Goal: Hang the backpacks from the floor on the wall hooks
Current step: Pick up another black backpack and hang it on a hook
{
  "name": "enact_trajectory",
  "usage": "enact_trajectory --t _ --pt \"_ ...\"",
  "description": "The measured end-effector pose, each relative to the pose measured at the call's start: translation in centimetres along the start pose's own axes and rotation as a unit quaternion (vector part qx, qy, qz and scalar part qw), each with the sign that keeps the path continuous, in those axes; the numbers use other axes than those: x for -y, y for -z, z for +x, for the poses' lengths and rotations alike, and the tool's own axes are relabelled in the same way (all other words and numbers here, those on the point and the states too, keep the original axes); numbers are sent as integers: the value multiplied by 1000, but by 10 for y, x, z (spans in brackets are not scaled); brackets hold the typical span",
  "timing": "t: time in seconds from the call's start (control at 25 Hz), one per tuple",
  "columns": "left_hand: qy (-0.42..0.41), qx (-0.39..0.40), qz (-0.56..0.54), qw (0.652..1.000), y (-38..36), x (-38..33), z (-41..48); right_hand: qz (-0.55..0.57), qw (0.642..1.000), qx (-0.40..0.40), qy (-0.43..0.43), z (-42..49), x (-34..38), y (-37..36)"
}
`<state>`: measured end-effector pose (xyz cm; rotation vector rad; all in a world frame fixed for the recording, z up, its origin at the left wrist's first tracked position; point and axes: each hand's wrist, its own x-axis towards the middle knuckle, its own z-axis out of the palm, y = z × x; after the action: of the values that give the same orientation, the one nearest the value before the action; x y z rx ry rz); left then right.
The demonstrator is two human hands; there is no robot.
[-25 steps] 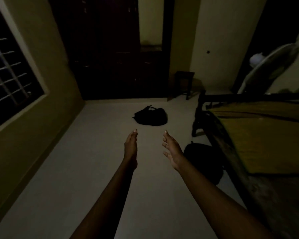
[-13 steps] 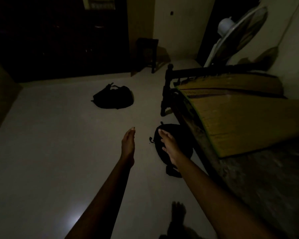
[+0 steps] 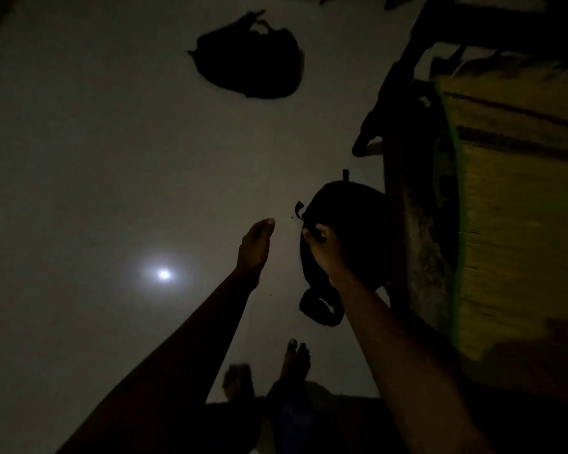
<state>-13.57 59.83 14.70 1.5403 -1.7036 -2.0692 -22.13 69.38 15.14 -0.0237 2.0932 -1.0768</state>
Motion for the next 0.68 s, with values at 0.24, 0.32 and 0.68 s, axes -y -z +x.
enact_trajectory --t 0.24,0.32,0.68 --pt "13 8 19 1000 -76 161 199 -156 987 2 33 208 -172 -60" --pt "15 17 36 999 -91 208 248 -249 967 0 46 266 -216 -76" --pt "48 38 51 997 -101 304 341 -561 818 -62 113 360 -326 -125"
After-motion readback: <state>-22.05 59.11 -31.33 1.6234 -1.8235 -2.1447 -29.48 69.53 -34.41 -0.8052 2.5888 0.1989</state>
